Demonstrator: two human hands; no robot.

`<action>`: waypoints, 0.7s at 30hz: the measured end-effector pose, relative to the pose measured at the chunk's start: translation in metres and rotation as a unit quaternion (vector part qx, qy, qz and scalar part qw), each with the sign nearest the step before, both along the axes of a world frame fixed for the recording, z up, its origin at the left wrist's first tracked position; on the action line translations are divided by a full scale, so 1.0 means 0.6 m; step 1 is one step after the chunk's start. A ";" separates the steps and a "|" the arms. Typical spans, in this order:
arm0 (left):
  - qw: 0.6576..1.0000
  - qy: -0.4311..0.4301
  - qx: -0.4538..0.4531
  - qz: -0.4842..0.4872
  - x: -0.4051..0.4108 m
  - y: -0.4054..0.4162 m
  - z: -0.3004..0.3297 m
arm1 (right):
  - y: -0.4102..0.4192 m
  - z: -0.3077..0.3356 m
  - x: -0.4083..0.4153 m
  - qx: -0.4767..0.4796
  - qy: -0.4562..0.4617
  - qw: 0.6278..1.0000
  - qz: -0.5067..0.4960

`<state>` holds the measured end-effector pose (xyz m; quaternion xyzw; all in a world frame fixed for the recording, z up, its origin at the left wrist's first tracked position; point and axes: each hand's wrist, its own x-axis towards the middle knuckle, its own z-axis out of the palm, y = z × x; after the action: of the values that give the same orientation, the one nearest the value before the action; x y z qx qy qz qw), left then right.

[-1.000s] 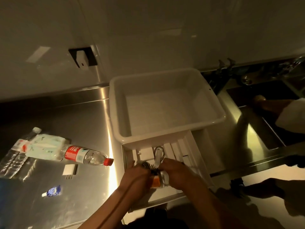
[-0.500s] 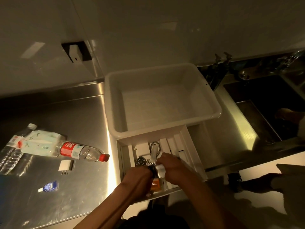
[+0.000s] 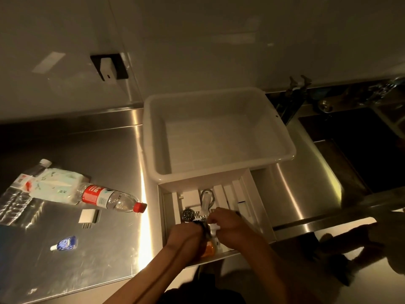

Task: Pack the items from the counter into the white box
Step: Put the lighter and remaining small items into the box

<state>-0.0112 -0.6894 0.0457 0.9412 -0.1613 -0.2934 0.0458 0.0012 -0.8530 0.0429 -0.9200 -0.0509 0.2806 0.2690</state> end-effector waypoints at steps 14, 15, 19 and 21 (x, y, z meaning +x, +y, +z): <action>0.983 -0.143 -0.114 -0.022 0.023 0.046 0.041 | 0.013 0.036 0.008 0.045 -0.056 0.997 0.015; 0.980 -0.164 -0.105 -0.034 0.029 0.054 0.048 | 0.018 0.041 0.013 0.048 -0.063 0.997 0.018; 0.964 -0.245 -0.080 -0.062 0.042 0.092 0.076 | 0.046 0.063 0.037 0.022 -0.096 0.995 0.018; 0.958 -0.267 -0.093 -0.051 0.045 0.113 0.091 | 0.062 0.078 0.048 0.034 -0.116 0.992 0.026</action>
<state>0.0156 -0.6215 0.1003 0.9674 -0.2419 -0.0174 0.0731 0.0299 -0.8159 0.0900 -0.9351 -0.1148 0.1766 0.2851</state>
